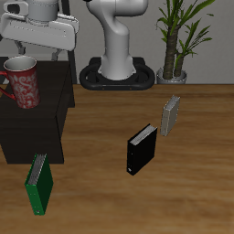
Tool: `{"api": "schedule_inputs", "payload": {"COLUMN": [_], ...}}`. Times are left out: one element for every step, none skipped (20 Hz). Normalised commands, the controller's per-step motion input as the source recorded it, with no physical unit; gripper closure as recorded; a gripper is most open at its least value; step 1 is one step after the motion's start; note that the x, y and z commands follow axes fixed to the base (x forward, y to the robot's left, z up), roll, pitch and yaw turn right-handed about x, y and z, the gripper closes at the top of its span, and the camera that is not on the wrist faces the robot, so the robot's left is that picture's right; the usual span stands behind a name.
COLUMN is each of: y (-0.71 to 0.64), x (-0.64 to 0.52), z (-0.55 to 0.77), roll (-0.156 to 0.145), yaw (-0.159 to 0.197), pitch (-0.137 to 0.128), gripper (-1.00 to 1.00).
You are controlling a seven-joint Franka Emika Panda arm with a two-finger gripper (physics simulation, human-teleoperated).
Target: Place the red mug on top of the shelf
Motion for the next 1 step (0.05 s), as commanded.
{"api": "schedule_inputs", "payload": {"y": [0.32], "x": [-0.13], "z": [0.26], "roll": [0.048], "yaw": [0.018], "pitch": [-0.054], "gripper": [-1.0]}}
